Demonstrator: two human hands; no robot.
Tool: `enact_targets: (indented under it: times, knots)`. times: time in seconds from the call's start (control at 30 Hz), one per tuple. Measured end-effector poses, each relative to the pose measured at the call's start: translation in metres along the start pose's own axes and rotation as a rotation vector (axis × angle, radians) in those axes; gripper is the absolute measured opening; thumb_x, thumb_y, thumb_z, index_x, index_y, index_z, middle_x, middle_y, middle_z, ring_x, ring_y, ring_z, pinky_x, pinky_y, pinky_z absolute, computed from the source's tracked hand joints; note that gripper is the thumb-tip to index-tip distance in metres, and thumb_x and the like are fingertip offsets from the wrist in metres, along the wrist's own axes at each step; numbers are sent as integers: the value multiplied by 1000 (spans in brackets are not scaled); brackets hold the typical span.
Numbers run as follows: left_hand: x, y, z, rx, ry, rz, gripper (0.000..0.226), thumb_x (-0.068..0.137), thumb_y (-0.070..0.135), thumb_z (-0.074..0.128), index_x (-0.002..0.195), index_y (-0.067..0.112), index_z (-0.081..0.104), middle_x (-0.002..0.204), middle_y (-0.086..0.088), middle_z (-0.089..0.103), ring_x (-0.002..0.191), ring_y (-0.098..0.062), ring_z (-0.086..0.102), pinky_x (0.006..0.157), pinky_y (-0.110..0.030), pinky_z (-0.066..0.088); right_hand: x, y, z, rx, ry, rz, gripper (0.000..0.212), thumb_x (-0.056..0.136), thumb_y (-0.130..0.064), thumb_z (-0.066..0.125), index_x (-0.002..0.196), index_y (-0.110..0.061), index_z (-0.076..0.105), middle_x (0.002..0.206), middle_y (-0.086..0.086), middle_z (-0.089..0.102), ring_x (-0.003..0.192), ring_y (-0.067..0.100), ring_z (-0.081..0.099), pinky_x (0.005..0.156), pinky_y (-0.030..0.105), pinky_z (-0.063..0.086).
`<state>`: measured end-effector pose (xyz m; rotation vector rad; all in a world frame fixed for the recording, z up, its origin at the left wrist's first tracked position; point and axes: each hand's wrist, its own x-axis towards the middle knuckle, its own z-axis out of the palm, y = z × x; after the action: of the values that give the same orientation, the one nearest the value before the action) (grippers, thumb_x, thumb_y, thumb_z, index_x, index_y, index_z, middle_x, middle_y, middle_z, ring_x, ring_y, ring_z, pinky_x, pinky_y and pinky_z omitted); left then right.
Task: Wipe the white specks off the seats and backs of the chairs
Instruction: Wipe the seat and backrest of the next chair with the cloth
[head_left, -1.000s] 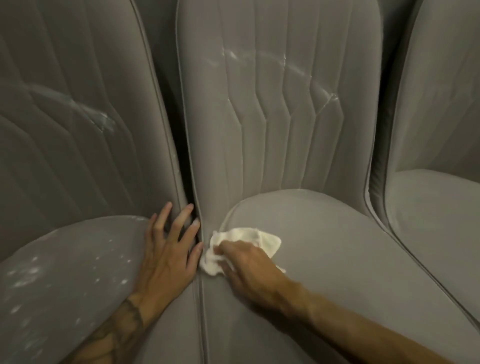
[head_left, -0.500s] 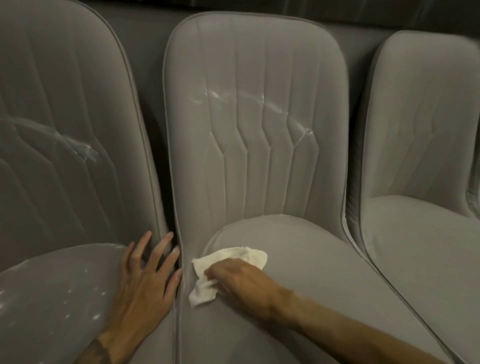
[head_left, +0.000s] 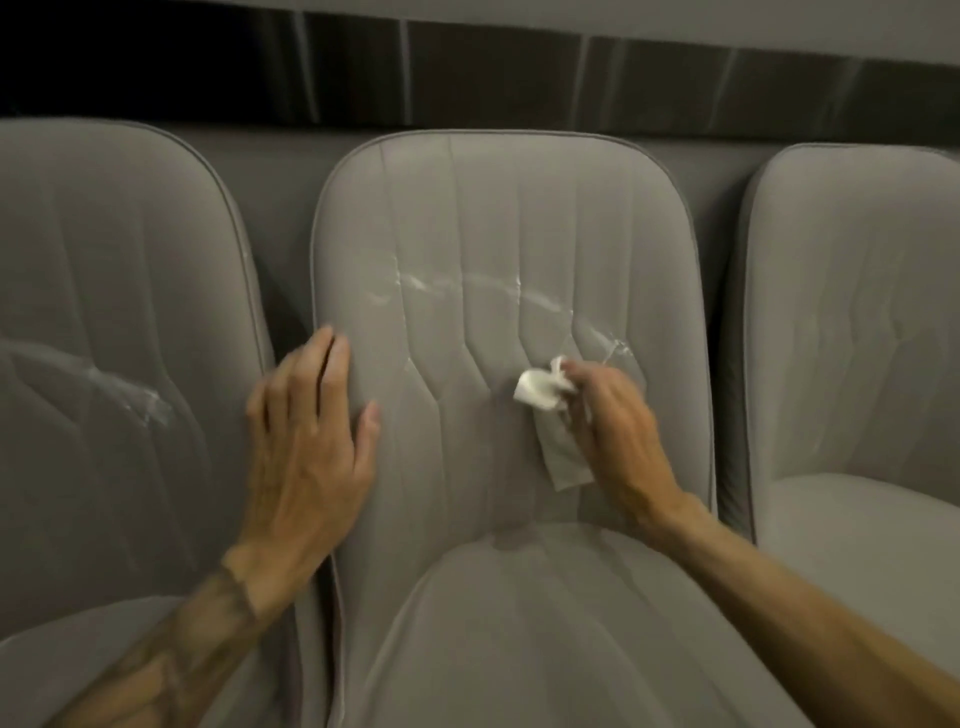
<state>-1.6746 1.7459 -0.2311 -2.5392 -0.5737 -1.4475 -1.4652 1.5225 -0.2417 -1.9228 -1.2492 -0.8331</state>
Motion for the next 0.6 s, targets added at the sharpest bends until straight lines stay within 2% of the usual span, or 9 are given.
enact_targets:
  times: [0.13, 0.23, 0.3, 0.37, 0.43, 0.6]
  knots:
    - [63, -3, 5, 20, 87, -21, 57, 104, 32, 46, 154, 6, 37, 158, -16, 37, 139, -38, 40, 117, -52, 28, 80, 18, -28, -70, 261, -18, 31, 103, -24, 47, 125, -7, 59, 121, 11, 63, 108, 29, 58, 93, 33, 44]
    - [95, -3, 9, 9, 110, -39, 57, 105, 36, 43, 154, 8, 36, 158, -15, 37, 139, -37, 41, 116, -51, 31, 150, 28, -50, -139, 396, -35, 22, 100, -16, 48, 118, -10, 58, 115, 11, 62, 103, 29, 57, 90, 31, 42]
    - [104, -2, 13, -8, 129, -32, 58, 104, 36, 43, 154, 8, 36, 158, -14, 38, 138, -36, 43, 115, -52, 31, 182, 35, -57, -169, 384, -75, 21, 102, -21, 46, 117, -11, 56, 118, 10, 61, 104, 26, 56, 91, 26, 39]
    - [104, -3, 20, -18, 153, -32, 59, 103, 37, 42, 155, 9, 35, 159, -13, 37, 137, -35, 44, 113, -51, 30, 188, 43, -51, -200, 299, -108, 31, 105, -24, 45, 131, -10, 54, 135, 10, 57, 124, 25, 53, 106, 27, 39]
    - [102, -6, 25, -13, 174, -24, 60, 103, 38, 40, 156, 10, 33, 161, -12, 35, 136, -35, 44, 112, -50, 29, 166, 51, -38, -247, 250, -109, 41, 107, -28, 45, 144, -9, 48, 153, 10, 45, 143, 22, 40, 120, 33, 30]
    - [102, -7, 31, -9, 187, -8, 63, 101, 37, 40, 157, 11, 30, 162, -12, 33, 135, -37, 43, 111, -50, 28, 83, 59, -11, -284, 163, -200, 48, 106, -26, 49, 148, -3, 43, 159, 14, 34, 150, 26, 28, 120, 47, 29]
